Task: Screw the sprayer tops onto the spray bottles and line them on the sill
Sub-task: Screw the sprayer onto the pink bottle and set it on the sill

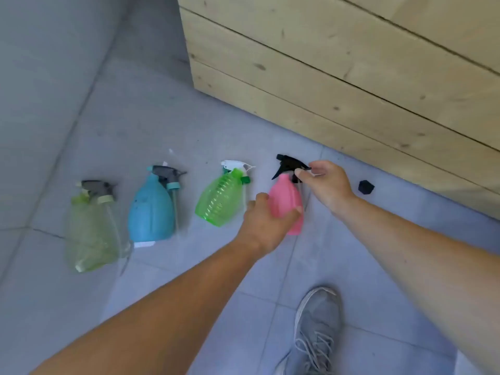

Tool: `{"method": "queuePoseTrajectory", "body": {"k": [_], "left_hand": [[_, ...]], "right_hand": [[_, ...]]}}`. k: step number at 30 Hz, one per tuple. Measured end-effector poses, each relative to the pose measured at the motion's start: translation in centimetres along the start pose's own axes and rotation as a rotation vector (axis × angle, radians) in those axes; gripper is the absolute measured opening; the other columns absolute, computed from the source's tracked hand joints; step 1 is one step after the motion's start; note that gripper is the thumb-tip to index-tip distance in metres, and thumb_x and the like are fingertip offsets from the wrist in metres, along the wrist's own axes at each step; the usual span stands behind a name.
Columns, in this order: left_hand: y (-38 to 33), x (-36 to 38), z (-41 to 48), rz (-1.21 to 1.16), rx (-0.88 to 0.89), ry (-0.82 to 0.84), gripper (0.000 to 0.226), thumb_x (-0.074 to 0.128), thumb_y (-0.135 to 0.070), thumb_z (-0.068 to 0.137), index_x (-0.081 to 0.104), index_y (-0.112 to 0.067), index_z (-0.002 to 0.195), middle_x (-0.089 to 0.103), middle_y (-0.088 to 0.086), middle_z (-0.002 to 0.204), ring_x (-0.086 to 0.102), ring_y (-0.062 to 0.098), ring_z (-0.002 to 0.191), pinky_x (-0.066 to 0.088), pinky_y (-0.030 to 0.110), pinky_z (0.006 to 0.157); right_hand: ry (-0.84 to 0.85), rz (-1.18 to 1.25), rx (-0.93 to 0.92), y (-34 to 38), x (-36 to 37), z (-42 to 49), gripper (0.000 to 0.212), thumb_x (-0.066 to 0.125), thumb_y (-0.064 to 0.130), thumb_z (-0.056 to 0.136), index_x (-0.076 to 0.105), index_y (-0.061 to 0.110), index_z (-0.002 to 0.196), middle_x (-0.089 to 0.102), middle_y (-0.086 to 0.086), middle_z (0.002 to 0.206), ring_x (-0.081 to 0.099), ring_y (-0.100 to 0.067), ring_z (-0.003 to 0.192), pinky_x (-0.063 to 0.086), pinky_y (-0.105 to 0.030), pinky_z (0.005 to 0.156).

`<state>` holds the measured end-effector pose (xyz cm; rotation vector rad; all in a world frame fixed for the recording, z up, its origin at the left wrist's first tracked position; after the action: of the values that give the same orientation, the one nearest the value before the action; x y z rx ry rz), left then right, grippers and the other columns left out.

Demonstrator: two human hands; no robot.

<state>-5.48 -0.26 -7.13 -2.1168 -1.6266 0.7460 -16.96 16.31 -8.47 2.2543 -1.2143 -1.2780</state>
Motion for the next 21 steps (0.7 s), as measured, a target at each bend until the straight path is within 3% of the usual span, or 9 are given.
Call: {"method": "queuePoseTrajectory", "body": {"k": [5, 9, 13, 17, 21], "left_hand": [[0.8, 1.5, 3.5, 0.051, -0.009, -0.073, 0.087, 0.077, -0.057, 0.078, 0.039, -0.011, 0.142, 0.043, 0.011, 0.138, 0.055, 0.032, 0.126, 0.05, 0.045, 0.105], [2.0, 2.1, 4.2, 0.038, -0.055, -0.067, 0.091, 0.081, -0.054, 0.074, 0.038, -0.011, 0.142, 0.046, 0.008, 0.138, 0.059, 0.032, 0.123, 0.055, 0.044, 0.099], [2.6, 2.6, 3.9, -0.092, -0.097, -0.019, 0.092, 0.074, -0.062, 0.056, 0.046, -0.014, 0.13, 0.057, 0.006, 0.129, 0.065, 0.029, 0.109, 0.063, 0.048, 0.086], [3.2, 3.0, 3.0, -0.201, -0.11, 0.019, 0.101, 0.071, -0.065, 0.044, 0.052, -0.015, 0.13, 0.061, 0.004, 0.125, 0.068, 0.023, 0.105, 0.066, 0.037, 0.073], [3.0, 2.9, 1.0, -0.291, -0.058, 0.071, 0.088, 0.08, -0.052, 0.052, 0.052, -0.018, 0.128, 0.062, 0.003, 0.124, 0.069, 0.02, 0.105, 0.064, 0.031, 0.067]], "right_hand": [[-0.039, -0.083, -0.052, -0.9, 1.0, 3.6, 0.062, 0.081, 0.04, 0.075, 0.062, 0.008, 0.124, 0.065, -0.009, 0.124, 0.061, -0.019, 0.116, 0.041, -0.022, 0.091], [-0.066, -0.121, -0.103, -0.9, 1.3, 5.0, 0.058, 0.086, 0.035, 0.071, 0.066, 0.004, 0.117, 0.062, -0.003, 0.103, 0.06, -0.016, 0.097, 0.04, -0.021, 0.082], [-0.053, -0.249, -0.112, -0.5, 1.4, 5.8, 0.043, 0.087, 0.036, 0.068, 0.066, 0.006, 0.09, 0.06, -0.003, 0.084, 0.059, -0.021, 0.08, 0.047, -0.031, 0.07], [0.101, -0.217, -0.01, -0.5, 2.1, 6.1, 0.038, 0.086, 0.029, 0.068, 0.053, 0.012, 0.062, 0.057, -0.009, 0.069, 0.053, -0.022, 0.065, 0.045, -0.037, 0.063], [0.25, -0.179, 0.025, 0.0, 1.9, 5.4, 0.029, 0.083, 0.025, 0.074, 0.069, 0.004, 0.088, 0.065, -0.011, 0.077, 0.06, -0.02, 0.065, 0.05, -0.034, 0.063]]}}
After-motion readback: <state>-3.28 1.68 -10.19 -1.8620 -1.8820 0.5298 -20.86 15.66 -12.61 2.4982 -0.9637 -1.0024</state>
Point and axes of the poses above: each hand's wrist, its own z-axis towards the middle knuckle, its own x-axis out of the palm, y = z × x, the point moved 9 cm from there along z, towards the middle knuckle
